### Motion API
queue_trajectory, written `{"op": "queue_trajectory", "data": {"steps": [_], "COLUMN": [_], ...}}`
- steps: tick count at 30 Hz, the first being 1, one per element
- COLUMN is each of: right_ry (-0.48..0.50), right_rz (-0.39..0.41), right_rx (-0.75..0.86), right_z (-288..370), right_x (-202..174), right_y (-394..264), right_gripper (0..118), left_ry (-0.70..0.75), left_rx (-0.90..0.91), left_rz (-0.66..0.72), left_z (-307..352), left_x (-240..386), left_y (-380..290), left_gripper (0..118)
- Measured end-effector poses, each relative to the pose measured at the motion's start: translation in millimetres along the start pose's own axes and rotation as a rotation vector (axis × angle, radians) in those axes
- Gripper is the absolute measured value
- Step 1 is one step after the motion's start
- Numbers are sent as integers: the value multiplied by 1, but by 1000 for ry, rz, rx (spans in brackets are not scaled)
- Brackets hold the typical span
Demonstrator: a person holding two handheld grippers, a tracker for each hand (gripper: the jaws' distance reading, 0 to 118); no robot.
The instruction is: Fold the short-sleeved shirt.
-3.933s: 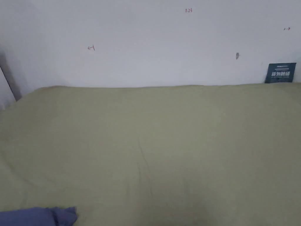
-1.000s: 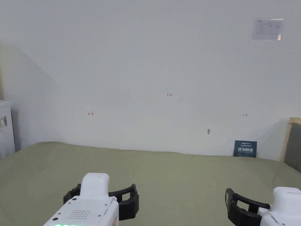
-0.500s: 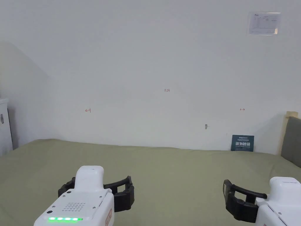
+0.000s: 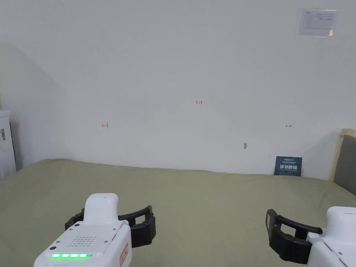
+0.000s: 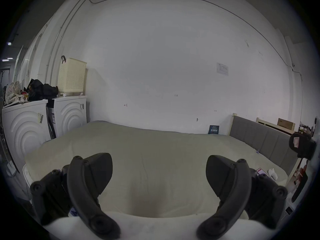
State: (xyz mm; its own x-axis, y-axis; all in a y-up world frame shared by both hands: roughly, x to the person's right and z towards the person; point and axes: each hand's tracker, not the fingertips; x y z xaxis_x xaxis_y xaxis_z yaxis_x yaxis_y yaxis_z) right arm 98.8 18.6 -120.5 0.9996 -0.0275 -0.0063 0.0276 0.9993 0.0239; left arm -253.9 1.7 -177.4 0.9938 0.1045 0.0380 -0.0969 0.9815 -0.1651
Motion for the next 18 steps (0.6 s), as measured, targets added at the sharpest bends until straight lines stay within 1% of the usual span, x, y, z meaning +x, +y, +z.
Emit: {"op": "queue_trajectory", "data": {"steps": [2, 5, 9, 16, 18], "right_ry": [-29, -63, -38, -25, -61], "right_rz": [-41, -78, -104, -137, -123], "right_rx": [-61, -106, -182, -217, -269], "right_z": [3, 3, -2, -6, -8], "right_x": [-2, -4, -2, -1, -2], "right_y": [3, 4, 4, 5, 6], "right_gripper": [118, 118, 118, 118, 118], "left_ry": [-3, -18, -23, -33, -36], "left_rx": [8, 6, -27, -34, -36], "left_rz": [14, 49, 29, 7, -13], "left_z": [1, 2, -3, -4, -3], "left_x": [0, -1, 0, 3, 5], "left_y": [-2, -5, -8, -9, -9], "left_gripper": [113, 113, 113, 113, 113]}}
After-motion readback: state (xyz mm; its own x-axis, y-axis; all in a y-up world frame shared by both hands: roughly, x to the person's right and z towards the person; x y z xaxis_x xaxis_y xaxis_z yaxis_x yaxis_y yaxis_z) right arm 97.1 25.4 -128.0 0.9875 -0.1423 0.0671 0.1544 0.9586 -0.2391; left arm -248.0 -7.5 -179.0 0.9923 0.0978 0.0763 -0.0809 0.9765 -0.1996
